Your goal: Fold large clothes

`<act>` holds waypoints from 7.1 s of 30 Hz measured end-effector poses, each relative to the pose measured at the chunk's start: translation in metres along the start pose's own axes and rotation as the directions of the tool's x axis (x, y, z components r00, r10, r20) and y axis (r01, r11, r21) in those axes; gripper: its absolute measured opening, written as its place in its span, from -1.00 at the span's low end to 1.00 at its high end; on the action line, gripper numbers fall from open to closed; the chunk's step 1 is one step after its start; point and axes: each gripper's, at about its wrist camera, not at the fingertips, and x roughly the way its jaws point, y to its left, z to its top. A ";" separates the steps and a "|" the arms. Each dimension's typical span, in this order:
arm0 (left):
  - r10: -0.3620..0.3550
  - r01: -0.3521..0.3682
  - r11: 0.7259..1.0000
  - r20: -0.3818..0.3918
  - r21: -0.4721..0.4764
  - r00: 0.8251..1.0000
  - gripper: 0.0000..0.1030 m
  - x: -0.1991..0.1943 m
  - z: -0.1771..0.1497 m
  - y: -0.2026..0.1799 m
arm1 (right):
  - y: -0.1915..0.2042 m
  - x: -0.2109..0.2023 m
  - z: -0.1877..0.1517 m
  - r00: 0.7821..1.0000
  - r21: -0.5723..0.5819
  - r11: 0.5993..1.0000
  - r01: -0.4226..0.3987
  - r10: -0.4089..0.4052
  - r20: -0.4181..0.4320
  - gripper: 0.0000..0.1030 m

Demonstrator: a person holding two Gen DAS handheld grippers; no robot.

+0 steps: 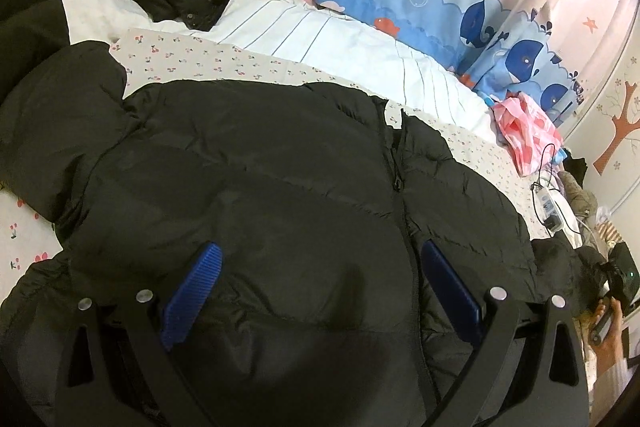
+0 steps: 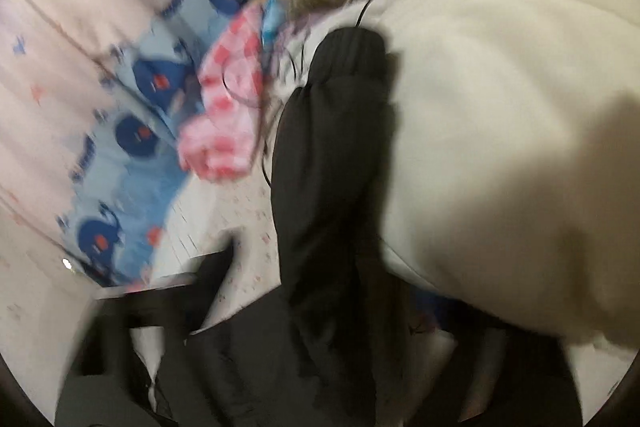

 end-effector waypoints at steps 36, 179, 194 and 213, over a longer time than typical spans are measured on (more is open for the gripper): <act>0.184 -0.215 0.975 0.344 0.055 0.921 0.86 -0.158 0.039 0.090 | 0.490 0.010 -0.449 0.825 -0.650 0.513 -0.560 0.272 -0.496 -0.94; -0.304 0.499 0.796 -0.487 0.342 0.819 -0.75 0.106 -0.021 -0.198 | 0.194 0.005 -0.315 0.758 0.498 0.758 -0.420 0.595 -0.267 0.86; -0.257 0.360 0.802 -0.270 0.476 0.928 0.65 -0.026 0.044 -0.077 | 0.249 0.028 -0.340 0.831 0.143 0.908 -0.393 0.417 -0.368 0.86; 0.033 0.008 0.943 -0.119 0.332 0.992 0.85 0.036 0.088 -0.008 | 0.248 -0.035 -0.304 0.989 -0.277 0.950 -0.148 0.133 -0.071 -0.85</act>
